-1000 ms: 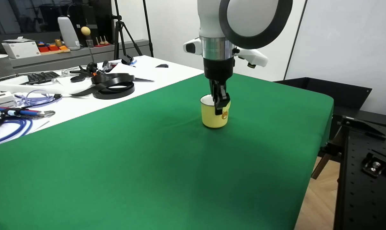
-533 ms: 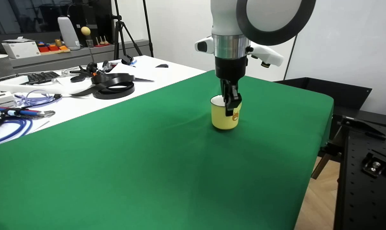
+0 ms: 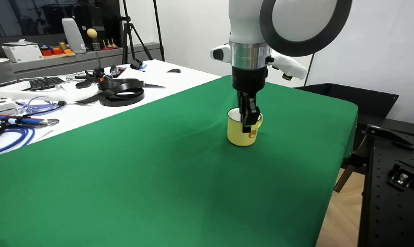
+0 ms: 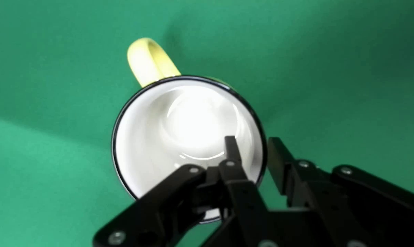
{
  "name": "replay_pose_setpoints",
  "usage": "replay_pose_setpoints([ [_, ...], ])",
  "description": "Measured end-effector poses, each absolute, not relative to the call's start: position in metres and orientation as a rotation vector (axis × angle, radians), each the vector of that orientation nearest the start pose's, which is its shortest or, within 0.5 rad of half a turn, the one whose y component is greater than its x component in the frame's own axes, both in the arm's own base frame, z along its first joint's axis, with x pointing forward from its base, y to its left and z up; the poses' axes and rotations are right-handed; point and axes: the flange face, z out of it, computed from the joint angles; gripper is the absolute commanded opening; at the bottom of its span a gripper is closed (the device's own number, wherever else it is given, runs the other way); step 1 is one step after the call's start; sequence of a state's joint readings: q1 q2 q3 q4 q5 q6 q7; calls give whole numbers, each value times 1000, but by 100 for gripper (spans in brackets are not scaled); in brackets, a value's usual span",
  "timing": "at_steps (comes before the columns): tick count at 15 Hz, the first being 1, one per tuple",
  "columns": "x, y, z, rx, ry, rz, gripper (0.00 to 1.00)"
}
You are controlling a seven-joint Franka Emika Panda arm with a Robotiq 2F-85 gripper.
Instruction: Move the mug to the right
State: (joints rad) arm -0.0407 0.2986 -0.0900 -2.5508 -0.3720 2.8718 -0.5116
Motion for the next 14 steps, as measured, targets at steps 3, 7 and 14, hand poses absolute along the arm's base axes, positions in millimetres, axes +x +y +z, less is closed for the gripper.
replay_pose_setpoints([
  [3, 448, -40, 164, -3052, -1181, 4, 82],
  [7, 449, -39, 175, -3071, -1154, -37, 100],
  [14, 436, -25, 203, -3064, -996, -32, 100],
])
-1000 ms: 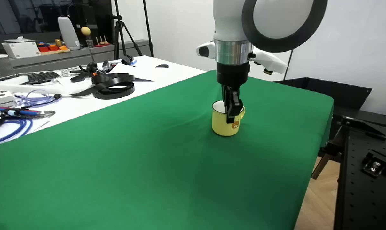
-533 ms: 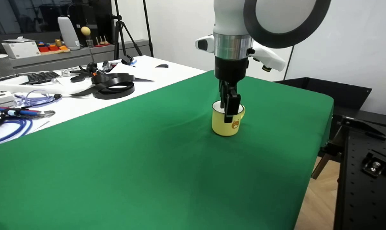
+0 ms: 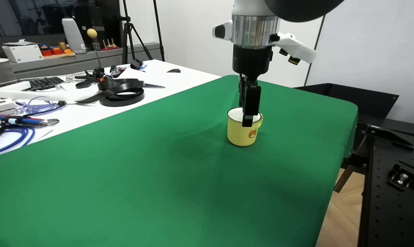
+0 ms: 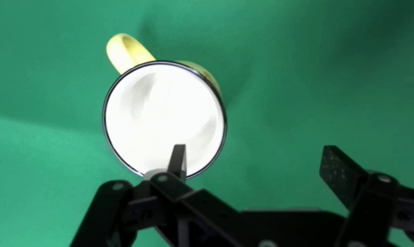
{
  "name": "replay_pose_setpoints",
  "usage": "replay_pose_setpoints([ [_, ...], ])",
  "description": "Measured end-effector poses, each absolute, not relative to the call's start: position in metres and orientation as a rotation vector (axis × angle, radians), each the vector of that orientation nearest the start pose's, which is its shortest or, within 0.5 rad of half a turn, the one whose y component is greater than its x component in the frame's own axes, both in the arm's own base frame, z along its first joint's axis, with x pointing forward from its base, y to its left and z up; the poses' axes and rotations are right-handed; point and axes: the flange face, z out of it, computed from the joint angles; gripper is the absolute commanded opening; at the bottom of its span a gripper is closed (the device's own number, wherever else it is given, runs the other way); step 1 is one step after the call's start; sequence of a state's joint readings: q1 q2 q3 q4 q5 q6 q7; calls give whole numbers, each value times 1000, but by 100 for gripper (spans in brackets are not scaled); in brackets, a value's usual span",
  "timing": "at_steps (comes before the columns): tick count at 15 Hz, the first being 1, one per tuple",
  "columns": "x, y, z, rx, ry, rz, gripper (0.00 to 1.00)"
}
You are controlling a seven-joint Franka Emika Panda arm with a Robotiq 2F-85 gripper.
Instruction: Move the mug to the right
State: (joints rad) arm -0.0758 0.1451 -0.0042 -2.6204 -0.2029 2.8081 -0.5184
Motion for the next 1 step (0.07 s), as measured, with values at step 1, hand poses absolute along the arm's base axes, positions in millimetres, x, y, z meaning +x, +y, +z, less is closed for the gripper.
replay_pose_setpoints([
  [1, 434, -23, 207, -3052, -963, -1, 100],
])
